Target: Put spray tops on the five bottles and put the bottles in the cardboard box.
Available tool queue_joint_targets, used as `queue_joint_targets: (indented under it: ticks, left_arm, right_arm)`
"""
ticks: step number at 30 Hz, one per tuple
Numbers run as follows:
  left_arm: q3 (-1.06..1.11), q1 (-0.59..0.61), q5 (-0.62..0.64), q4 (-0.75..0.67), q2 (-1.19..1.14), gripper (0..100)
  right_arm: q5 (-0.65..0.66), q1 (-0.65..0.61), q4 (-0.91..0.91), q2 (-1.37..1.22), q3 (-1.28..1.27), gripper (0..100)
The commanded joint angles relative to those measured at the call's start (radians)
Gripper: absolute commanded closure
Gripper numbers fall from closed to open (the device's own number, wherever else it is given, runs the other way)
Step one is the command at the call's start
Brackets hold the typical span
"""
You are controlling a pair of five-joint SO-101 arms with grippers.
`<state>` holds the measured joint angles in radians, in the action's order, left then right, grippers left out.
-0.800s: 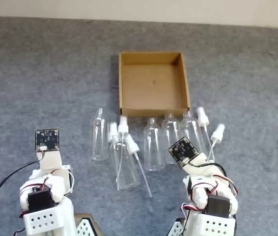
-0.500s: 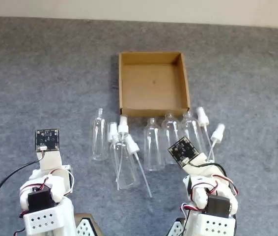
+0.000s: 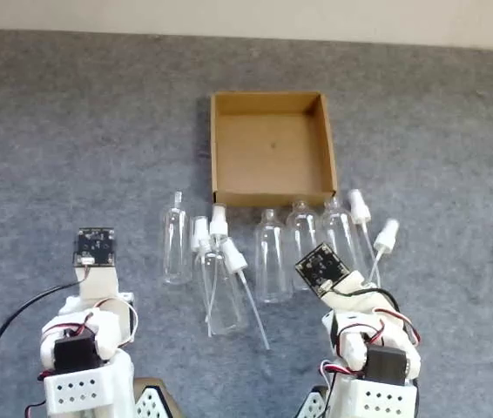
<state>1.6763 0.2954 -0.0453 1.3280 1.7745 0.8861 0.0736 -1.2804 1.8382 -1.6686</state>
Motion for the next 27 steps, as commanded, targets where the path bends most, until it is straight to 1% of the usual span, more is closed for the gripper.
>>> queue_joint_targets:
  ticks: [1,3,4,6,8,9,10,14,18,23,25,27]
  left_arm:
    - [0.021,-0.015,-0.005,-0.083,0.012,89]
    - [0.021,0.013,-0.009,-0.127,0.012,89]
    - [0.021,0.027,-0.037,-0.144,0.012,89]
    - [0.021,0.071,-0.163,-0.161,0.012,89]
    - [0.021,0.13,-0.308,-0.16,0.012,89]
    - [0.021,0.148,-0.361,-0.16,0.012,89]
    - [0.021,0.159,-0.377,-0.16,0.012,89]
    - [0.021,0.162,-0.362,-0.16,0.012,89]
    - [0.021,0.162,-0.362,-0.158,0.01,89]
    - [0.021,0.162,-0.365,-0.158,0.005,89]
    - [0.021,0.162,-0.365,-0.158,0.005,89]
    - [0.021,0.162,-0.365,-0.158,0.004,89]
  right_arm:
    - [0.018,-0.012,-0.038,-0.004,-0.128,99.1]
    - [0.023,-0.012,-0.035,-0.002,-0.128,99.3]
    - [0.018,-0.012,-0.03,-0.001,-0.128,99.3]
    - [0.012,-0.007,-0.013,-0.001,-0.127,99.3]
    - [-0.06,-0.005,0.019,-0.001,-0.125,99.3]
    - [-0.104,-0.005,0.031,-0.001,-0.119,99.3]
    - [-0.138,-0.008,0.045,-0.001,-0.111,99.3]
    - [-0.219,-0.012,0.093,-0.001,-0.047,99.3]
    - [-0.345,-0.012,0.094,-0.005,-0.001,99.0]
    - [-0.361,0.036,0.053,-0.021,0.24,98.6]
    - [-0.394,0.039,0.036,-0.093,0.367,95.9]
    - [-0.407,0.039,0.022,-0.239,0.495,92.0]
